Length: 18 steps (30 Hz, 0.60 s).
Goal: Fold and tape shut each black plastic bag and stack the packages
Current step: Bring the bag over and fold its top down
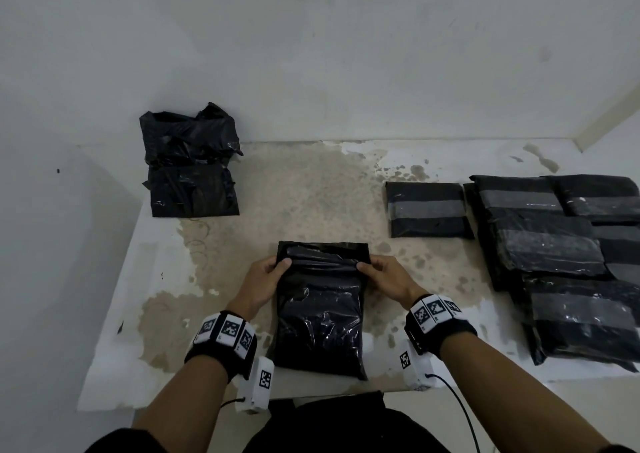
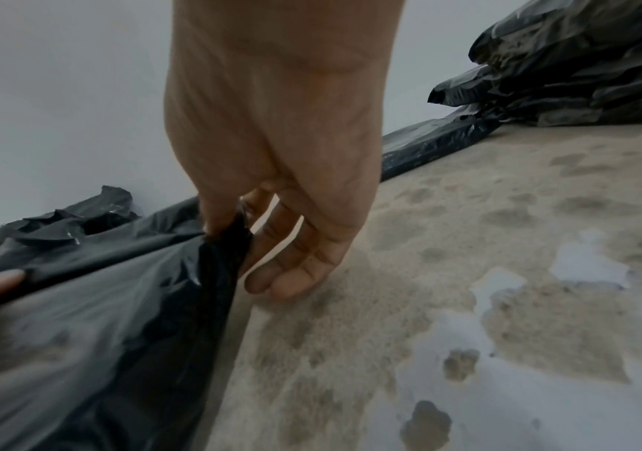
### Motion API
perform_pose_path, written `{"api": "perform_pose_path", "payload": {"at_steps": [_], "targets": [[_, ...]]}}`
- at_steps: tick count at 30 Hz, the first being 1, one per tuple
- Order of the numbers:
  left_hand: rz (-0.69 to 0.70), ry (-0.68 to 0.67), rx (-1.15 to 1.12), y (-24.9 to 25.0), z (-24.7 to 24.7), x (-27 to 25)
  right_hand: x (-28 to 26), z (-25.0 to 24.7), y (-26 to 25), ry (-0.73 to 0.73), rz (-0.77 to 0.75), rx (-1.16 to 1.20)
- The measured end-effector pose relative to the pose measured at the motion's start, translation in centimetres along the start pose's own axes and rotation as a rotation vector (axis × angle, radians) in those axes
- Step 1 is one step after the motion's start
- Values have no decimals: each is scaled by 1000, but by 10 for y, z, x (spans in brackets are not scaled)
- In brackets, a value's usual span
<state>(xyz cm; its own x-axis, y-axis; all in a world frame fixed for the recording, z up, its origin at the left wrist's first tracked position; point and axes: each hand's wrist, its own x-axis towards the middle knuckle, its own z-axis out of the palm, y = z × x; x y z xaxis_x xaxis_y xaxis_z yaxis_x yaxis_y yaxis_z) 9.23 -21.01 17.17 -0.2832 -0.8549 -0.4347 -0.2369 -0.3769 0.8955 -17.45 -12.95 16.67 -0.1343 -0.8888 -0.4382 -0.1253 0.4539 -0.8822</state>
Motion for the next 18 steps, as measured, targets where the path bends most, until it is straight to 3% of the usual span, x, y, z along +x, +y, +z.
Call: {"api": "perform_pose_path", "payload": {"at_steps": [4,8,11,18], "targets": [[-48,52,30,-2,-9,6,7,-3,7,61,2,-91],[41,98,109,2,-11,8,9,2,3,139,23,-178],[6,120,70,5,-13,11,12,2,-2,195,4,-220],[-86,46,10,16,-14,8,4,0,-24,218,87,-62]]}}
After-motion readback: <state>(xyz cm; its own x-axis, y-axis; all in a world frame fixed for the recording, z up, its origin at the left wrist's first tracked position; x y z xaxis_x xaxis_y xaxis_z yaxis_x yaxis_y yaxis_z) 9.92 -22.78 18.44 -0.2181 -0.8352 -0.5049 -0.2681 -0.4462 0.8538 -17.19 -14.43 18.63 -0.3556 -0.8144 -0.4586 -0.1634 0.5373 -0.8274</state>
